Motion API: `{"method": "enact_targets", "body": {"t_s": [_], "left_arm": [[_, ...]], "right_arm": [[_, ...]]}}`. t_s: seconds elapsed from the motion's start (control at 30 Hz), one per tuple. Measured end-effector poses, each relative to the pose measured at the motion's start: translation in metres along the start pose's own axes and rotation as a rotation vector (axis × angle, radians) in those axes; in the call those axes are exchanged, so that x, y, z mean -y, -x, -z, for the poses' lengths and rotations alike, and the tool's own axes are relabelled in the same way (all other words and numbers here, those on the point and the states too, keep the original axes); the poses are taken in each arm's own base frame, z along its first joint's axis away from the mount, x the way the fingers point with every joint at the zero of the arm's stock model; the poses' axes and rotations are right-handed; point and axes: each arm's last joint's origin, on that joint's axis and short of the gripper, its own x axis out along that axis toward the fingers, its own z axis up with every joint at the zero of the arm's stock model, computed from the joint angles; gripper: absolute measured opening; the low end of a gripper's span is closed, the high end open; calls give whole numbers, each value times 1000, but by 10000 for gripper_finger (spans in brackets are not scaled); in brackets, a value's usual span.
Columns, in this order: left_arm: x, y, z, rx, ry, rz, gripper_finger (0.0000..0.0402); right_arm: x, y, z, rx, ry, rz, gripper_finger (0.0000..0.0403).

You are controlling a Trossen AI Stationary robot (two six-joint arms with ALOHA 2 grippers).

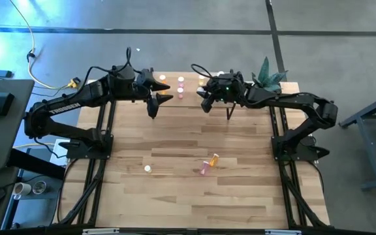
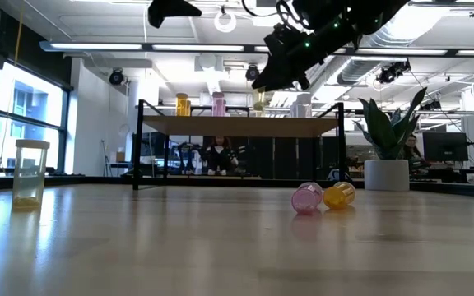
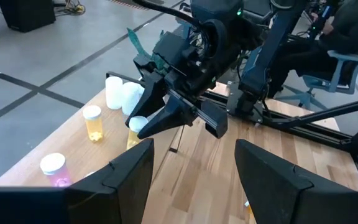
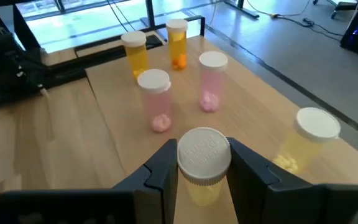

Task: Pick and place medicine bottles onto shelf by color
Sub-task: Put the right yellow pill bottle on the shelf aligned with the other yellow pill bottle

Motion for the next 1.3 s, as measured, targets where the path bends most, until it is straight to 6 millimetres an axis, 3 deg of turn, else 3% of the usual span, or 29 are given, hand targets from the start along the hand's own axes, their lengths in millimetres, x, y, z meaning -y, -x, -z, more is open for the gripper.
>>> {"method": "enact_targets", "body": {"t_s": [0.17,0.4,0.87,1.3], "left_arm": [[0,0,0,0,0,0,215],[0,0,0,-1,0,0,215],[0,0,0,-3,-1,-1,215],[0,0,0,-3,-8,-1,215]], "right_arm": [[1,1,-1,3,13,2,97],[1,8,-25,5,53,19,97],[-2,-12,-4,-126,24,43,97],[1,-10,-2,-150,22,82,97]]}}
